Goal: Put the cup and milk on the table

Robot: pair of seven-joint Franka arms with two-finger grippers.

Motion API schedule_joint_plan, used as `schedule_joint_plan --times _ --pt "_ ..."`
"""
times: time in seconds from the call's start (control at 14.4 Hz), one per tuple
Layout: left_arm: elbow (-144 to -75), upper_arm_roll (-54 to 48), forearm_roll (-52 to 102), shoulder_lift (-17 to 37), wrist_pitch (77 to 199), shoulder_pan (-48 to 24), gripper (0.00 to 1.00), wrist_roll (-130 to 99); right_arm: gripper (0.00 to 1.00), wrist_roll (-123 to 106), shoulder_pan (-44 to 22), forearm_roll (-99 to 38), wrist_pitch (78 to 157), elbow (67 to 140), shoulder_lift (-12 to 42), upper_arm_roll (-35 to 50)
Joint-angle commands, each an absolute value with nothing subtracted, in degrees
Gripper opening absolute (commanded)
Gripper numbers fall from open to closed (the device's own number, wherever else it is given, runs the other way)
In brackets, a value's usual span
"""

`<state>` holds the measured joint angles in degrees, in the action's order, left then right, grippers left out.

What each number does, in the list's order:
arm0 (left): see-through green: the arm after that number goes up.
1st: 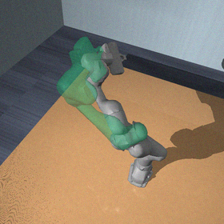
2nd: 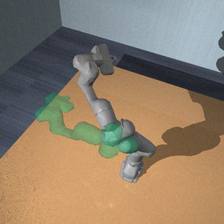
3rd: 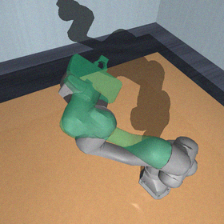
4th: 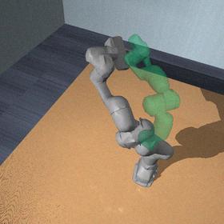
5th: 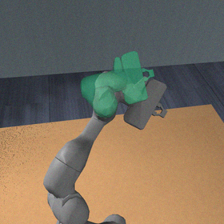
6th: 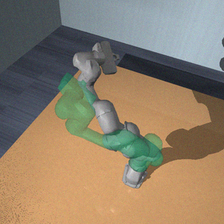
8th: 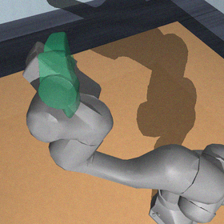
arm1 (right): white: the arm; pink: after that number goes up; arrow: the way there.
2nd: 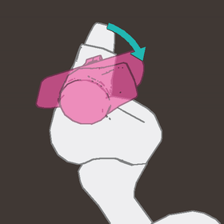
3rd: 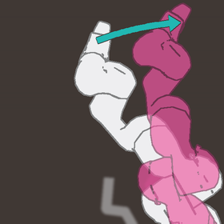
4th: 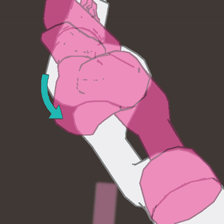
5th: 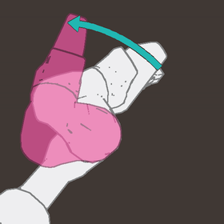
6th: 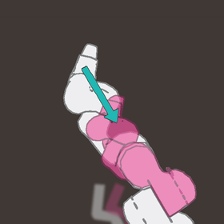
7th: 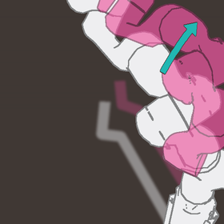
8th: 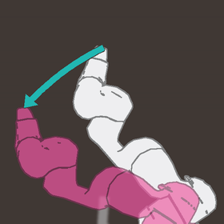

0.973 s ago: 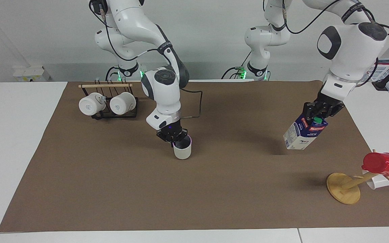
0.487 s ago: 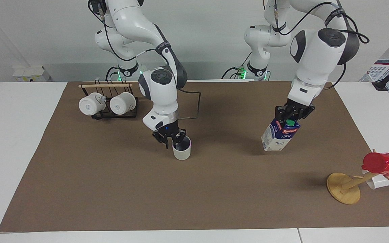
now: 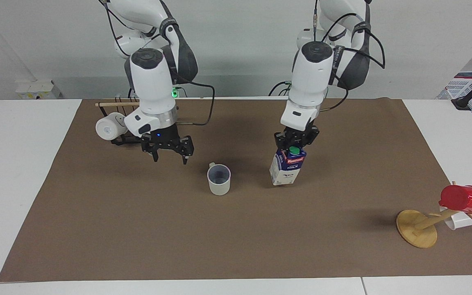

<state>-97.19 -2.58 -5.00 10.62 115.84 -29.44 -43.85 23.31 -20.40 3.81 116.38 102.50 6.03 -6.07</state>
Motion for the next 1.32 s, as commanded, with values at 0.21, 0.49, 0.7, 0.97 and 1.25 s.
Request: schedule_joint_plan --times 0.21,0.49,0.7,0.97,1.25 --pt "-86.41 -1.49 -7.29 20.47 115.66 -36.11 0.00 -52.81 1.00 9.86 -9.42 3.25 104.60 102.74 0.01 -5.71" --pt "-84.99 -1.49 -8.44 22.41 115.75 -37.26 0.00 -54.14 1.00 4.66 -3.09 3.25 99.68 102.66 -2.89 -5.89" --pt "-85.17 -1.49 -8.44 22.41 116.10 -37.44 0.00 -54.05 1.00 4.66 -1.85 3.25 93.45 99.86 -4.48 -6.24" --pt "-85.86 -1.58 -8.61 22.41 118.30 -37.35 0.00 -53.97 1.00 4.57 -2.63 3.34 84.21 90.10 -2.29 -5.71" --pt "-86.48 -1.67 -8.61 22.32 118.30 -37.53 0.00 -53.96 1.00 4.22 -4.04 3.16 84.64 90.88 -2.72 -5.45"
